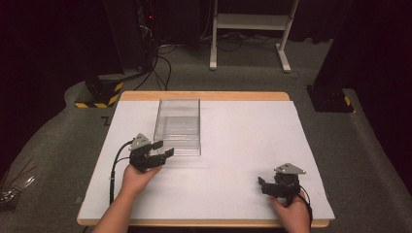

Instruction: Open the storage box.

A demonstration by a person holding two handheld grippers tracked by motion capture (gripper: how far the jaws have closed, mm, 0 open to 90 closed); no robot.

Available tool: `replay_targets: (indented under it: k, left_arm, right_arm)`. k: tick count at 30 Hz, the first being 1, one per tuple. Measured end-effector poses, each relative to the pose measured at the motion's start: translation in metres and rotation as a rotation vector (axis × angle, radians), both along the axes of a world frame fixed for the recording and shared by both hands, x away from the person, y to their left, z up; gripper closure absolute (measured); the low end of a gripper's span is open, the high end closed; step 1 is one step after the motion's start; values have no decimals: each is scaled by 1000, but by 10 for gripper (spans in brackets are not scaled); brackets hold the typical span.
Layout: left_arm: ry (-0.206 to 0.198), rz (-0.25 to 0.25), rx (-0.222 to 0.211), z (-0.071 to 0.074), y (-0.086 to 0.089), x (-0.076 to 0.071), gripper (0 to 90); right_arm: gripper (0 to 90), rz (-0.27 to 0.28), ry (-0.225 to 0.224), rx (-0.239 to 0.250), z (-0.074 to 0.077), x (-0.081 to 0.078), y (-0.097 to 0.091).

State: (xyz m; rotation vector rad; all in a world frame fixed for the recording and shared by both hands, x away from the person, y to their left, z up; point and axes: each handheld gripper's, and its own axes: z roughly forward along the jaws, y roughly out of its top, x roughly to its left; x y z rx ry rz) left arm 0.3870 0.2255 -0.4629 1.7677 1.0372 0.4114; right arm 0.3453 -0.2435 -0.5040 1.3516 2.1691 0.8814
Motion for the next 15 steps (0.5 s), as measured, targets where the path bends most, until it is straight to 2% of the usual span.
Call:
replay_targets:
  k: [4,8,15]
  left_arm:
    - [-12,-10,-20,1,-2,2,403]
    - [-15,-28,-12,1,-7,6,415]
    - [-28,-38,-36,0,-12,13,470]
  right_arm:
    - [147,0,0,0,0,0,0]
    - [147,0,0,0,0,0,0]
    - [147,0,0,0,0,0,0]
